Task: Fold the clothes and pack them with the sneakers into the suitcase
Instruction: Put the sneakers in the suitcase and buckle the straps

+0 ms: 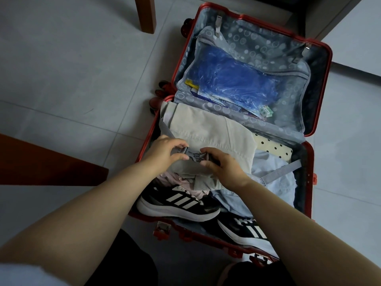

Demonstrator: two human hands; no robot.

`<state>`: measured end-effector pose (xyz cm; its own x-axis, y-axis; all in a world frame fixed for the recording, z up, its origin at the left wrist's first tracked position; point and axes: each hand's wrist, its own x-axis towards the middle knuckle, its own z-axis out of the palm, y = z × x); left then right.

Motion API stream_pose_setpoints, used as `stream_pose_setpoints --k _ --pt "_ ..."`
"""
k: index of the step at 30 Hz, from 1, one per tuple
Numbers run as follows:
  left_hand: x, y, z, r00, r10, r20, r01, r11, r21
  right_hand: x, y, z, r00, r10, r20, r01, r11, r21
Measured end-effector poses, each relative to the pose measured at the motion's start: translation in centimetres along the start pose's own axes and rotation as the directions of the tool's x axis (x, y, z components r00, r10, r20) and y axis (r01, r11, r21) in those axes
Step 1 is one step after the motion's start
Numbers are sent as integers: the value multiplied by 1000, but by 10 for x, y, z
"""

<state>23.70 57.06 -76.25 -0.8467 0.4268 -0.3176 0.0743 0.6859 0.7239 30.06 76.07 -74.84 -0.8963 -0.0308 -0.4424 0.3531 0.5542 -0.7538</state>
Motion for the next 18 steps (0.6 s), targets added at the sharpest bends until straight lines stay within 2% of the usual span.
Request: stream_pose_setpoints --k 3,7,11,18 --pt "1 6 0 998 6 56 -3 999 -50 -2 1 -4 1000 -11 -19 12 1000 20" --pt "2 11 3 992 7 127 1 998 -58 -3 0 -8 997 -53 -49 50 997 -57" --pt "5 18 9 985 76 156 -84 996 40 -2 1 -4 989 -73 -125 58 991 -116" --pt "9 21 12 983 106 150 -125 985 119 1 0 -2 989 -106 -101 84 976 -200"
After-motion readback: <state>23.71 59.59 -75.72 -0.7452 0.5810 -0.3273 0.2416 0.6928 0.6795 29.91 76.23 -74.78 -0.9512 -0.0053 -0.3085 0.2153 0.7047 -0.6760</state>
